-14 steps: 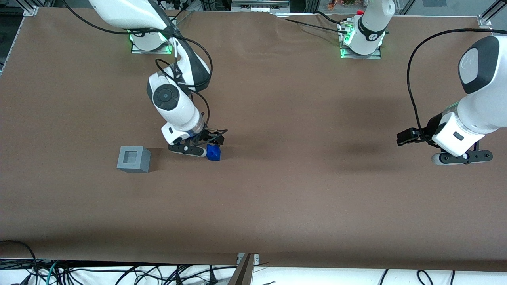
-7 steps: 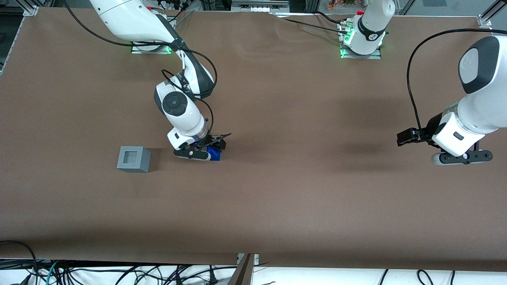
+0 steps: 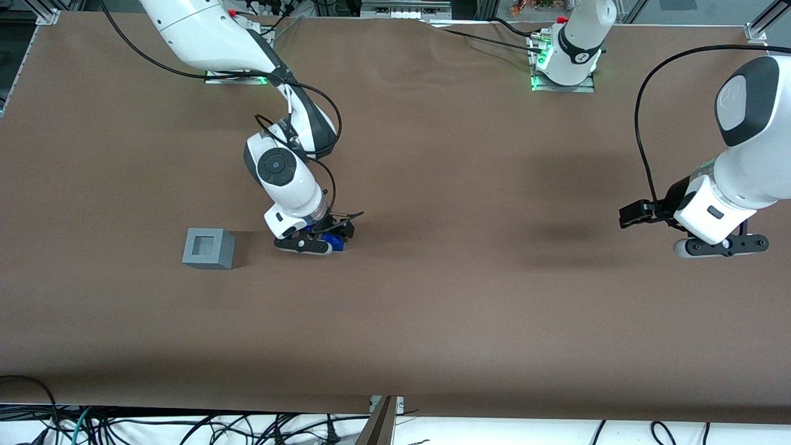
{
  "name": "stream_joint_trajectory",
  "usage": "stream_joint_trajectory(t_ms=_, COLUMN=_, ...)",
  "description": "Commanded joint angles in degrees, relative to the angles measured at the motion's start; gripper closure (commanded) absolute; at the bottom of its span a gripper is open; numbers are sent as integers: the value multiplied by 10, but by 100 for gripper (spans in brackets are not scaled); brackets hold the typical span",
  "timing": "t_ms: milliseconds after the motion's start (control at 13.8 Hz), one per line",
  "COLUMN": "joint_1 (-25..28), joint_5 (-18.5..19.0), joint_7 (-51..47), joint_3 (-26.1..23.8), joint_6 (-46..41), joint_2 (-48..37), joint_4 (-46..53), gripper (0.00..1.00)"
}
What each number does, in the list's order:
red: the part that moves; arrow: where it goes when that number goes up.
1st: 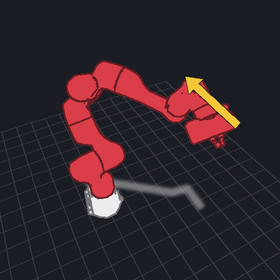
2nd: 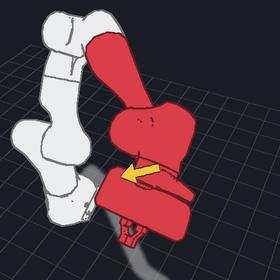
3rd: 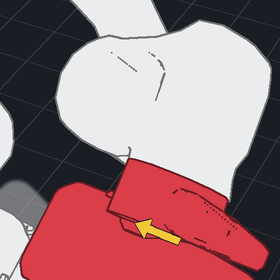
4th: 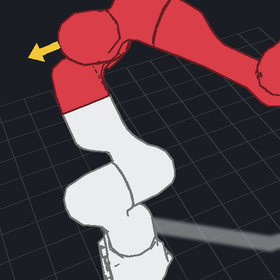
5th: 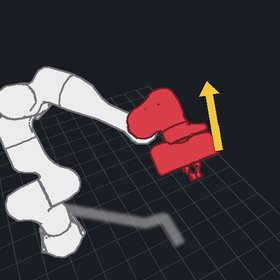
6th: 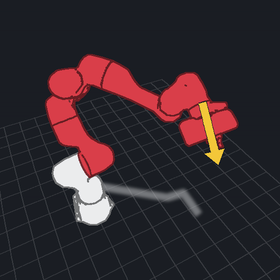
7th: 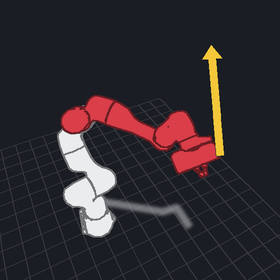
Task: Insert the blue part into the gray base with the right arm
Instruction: 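Close the right gripper on the blue block and lift it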
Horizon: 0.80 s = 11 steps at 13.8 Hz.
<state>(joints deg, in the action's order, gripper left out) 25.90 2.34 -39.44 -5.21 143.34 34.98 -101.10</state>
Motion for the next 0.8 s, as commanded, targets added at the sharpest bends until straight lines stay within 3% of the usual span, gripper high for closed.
stream_joint_trajectory(t_ms=0, joint_1=7, joint_5=14, joint_7=-12, joint_3=5, joint_6=3, joint_2=12, joint_4=14, gripper=21)
stream_joint_trajectory(t_ms=434, joint_1=2, joint_5=28, joint_7=1, joint_3=9, joint_6=-5, joint_2=4, joint_4=16, gripper=71)
stream_joint_trajectory(t_ms=723, joint_1=-1, joint_5=26, joint_7=62, joint_3=30, joint_6=-125, joint_2=-66, joint_4=18, gripper=72)
